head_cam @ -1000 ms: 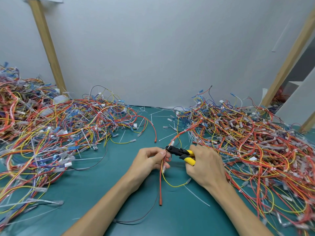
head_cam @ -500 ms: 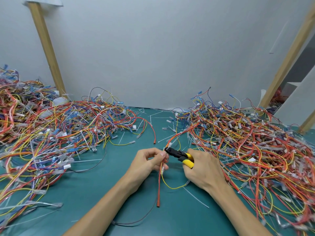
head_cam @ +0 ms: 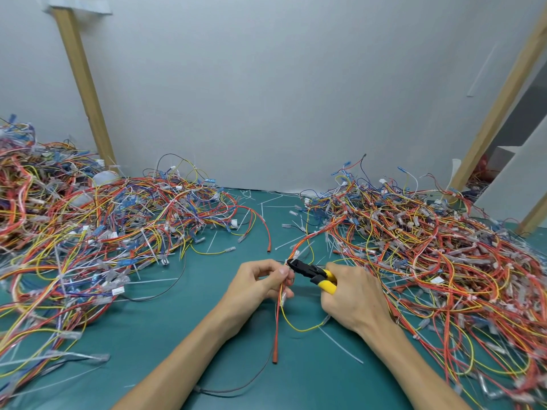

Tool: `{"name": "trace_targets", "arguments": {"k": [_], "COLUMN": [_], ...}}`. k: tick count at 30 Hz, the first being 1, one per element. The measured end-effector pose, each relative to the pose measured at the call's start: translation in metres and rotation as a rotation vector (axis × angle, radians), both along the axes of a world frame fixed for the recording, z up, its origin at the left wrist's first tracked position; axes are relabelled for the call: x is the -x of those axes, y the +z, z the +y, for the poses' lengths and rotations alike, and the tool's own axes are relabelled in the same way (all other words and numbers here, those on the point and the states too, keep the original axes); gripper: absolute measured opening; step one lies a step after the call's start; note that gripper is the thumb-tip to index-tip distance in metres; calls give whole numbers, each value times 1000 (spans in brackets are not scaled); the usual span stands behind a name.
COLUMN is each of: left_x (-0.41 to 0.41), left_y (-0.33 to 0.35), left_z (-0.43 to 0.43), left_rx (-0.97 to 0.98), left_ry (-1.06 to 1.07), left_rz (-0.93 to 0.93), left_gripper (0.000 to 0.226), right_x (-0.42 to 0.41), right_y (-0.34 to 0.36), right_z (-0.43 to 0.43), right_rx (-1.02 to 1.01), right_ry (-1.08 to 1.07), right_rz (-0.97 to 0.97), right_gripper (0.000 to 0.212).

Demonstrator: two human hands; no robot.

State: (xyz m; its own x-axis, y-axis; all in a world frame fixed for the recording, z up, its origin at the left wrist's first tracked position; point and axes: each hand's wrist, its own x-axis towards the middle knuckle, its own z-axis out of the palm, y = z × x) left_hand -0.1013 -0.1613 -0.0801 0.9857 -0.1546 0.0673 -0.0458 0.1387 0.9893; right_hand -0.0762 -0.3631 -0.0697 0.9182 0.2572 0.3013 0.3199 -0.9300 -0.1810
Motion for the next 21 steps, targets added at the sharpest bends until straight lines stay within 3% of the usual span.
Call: {"name": "trace_targets", "arguments": {"k": [13,21], "left_x": [0,0], "left_y": [0,1], "left_z": [1,0], "left_rx": [3,12], "left_ry": [9,37], "left_rz": [8,9], "left_gripper": [21,21], "right_x": [-1,-5], "right_y": [-1,-2], "right_z": [-1,-2], "right_rx": [-29,-175], "right_ry": [7,-35], "right_rz": [4,24], "right_gripper": [15,15]}}
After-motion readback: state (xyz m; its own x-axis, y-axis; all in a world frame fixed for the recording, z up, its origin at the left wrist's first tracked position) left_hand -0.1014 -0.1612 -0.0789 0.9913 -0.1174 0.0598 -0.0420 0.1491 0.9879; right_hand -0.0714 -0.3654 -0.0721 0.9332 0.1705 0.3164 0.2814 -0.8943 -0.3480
